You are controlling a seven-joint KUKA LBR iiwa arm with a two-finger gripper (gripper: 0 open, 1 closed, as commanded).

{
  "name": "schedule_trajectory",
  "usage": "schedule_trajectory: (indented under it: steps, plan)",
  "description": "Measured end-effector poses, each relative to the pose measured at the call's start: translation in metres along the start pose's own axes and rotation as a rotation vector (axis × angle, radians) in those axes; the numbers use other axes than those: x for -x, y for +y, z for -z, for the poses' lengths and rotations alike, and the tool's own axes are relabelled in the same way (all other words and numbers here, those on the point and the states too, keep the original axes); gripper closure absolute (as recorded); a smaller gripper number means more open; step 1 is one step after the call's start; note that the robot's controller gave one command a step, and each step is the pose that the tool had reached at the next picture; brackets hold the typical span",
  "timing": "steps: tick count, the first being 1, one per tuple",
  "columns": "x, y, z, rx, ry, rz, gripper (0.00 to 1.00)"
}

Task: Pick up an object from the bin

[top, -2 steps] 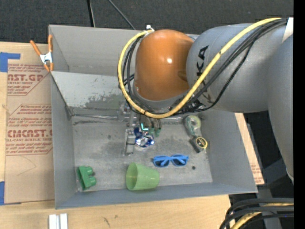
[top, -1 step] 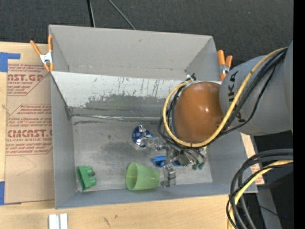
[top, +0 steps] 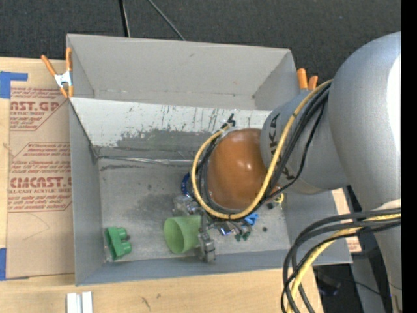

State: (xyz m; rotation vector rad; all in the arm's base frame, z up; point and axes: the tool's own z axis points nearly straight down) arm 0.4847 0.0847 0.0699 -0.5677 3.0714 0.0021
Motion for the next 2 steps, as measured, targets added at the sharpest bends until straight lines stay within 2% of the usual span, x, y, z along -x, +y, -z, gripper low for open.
schedule_trajectory:
  steps: [1, 2]
  plan:
    - [-0.005, 0.000, 0.000, 0.003, 0.016, -0.003, 1.00]
    - [0.044, -0.023, 0.156, -0.001, 0.007, -0.063, 1.00]
